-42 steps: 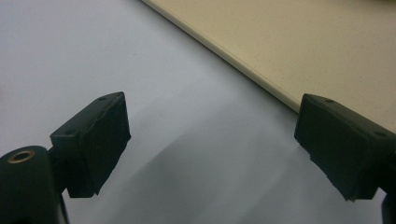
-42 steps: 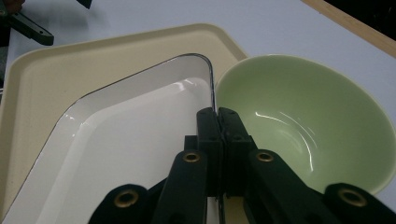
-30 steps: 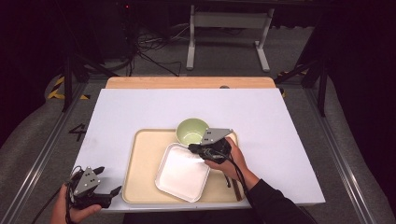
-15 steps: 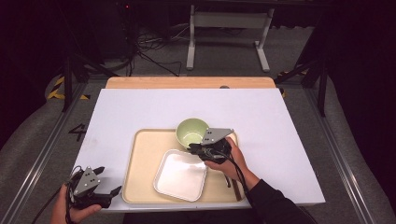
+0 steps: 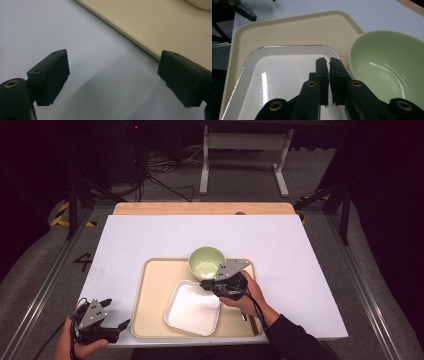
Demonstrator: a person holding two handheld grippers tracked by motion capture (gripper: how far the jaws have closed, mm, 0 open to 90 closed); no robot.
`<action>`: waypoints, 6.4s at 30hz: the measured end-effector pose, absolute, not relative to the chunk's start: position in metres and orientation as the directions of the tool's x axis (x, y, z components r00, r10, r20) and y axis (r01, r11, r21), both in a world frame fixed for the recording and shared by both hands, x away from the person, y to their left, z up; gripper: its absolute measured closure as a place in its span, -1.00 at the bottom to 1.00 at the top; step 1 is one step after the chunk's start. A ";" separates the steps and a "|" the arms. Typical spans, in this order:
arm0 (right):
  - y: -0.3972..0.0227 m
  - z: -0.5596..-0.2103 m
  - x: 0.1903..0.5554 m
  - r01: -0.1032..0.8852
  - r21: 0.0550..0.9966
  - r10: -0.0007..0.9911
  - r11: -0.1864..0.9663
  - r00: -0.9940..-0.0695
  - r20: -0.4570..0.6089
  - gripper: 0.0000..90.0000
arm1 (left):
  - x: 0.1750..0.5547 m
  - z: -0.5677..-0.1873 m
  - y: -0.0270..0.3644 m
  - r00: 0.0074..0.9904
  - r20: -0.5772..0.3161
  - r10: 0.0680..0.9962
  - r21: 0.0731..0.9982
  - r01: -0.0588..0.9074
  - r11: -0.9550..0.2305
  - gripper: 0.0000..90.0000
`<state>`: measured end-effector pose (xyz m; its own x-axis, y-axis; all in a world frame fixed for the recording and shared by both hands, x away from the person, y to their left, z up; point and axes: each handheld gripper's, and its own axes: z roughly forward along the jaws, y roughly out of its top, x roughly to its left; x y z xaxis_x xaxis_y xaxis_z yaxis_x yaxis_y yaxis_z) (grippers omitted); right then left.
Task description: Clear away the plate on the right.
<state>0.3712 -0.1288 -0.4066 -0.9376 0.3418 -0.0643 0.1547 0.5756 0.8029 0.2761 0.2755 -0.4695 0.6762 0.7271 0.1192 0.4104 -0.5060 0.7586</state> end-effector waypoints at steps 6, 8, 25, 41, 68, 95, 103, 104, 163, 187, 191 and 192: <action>-0.130 -0.409 0.361 0.152 0.783 0.306 0.603 -0.951 -0.051 0.97 | 0.276 -0.469 0.276 0.677 0.123 0.725 0.758 0.408 -0.510 -0.75; -0.131 -0.410 0.358 0.156 0.776 0.299 0.611 -0.953 -0.045 0.97 | 0.276 -0.470 0.276 0.679 0.119 0.725 0.759 0.408 -0.507 -0.75; -0.129 -0.434 0.326 0.166 0.694 0.207 0.700 -0.978 0.025 1.00 | 0.276 -0.469 0.275 0.680 0.121 0.723 0.757 0.408 -0.510 -0.75; -0.133 -0.446 0.309 0.167 0.653 0.171 0.738 -0.984 0.059 1.00 | 0.276 -0.469 0.275 0.678 0.122 0.725 0.757 0.409 -0.510 -0.75; -0.179 -0.444 0.303 0.218 0.646 0.230 0.732 -0.971 0.067 0.98 | 0.276 -0.469 0.275 0.678 0.121 0.725 0.756 0.411 -0.510 -0.75; -0.184 -0.443 0.303 0.215 0.650 0.247 0.729 -0.968 0.044 0.90 | 0.276 -0.469 0.275 0.679 0.121 0.724 0.756 0.409 -0.511 -0.75; -0.187 -0.437 0.304 0.203 0.673 0.261 0.711 -0.965 0.015 0.83 | 0.276 -0.470 0.275 0.681 0.121 0.722 0.756 0.408 -0.512 -0.75; -0.187 -0.436 0.304 0.202 0.676 0.261 0.709 -0.965 0.014 0.81 | 0.276 -0.469 0.275 0.682 0.123 0.721 0.755 0.408 -0.514 -0.75; -0.266 -0.414 0.340 0.227 0.761 0.605 0.607 -0.753 -0.257 -0.53 | 0.278 -0.470 0.273 0.685 0.120 0.719 0.755 0.408 -0.514 -0.75; -0.323 -0.436 0.319 0.315 0.765 0.720 0.562 -0.642 -0.265 -0.65 | 0.286 -0.469 0.269 0.696 0.113 0.709 0.761 0.398 -0.512 -0.75; -0.329 -0.442 0.313 0.327 0.767 0.729 0.552 -0.637 -0.253 -0.66 | 0.288 -0.468 0.268 0.697 0.119 0.707 0.764 0.391 -0.514 -0.75; -0.330 -0.444 0.311 0.334 0.766 0.734 0.549 -0.631 -0.251 -0.67 | 0.289 -0.468 0.268 0.697 0.120 0.707 0.763 0.391 -0.515 -0.75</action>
<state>0.3114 -0.3302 -0.4436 -0.6313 0.7337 -0.2512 0.3338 0.5494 0.7660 0.2892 0.2678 -0.4675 0.6973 0.7067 0.1198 0.3908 -0.5150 0.7630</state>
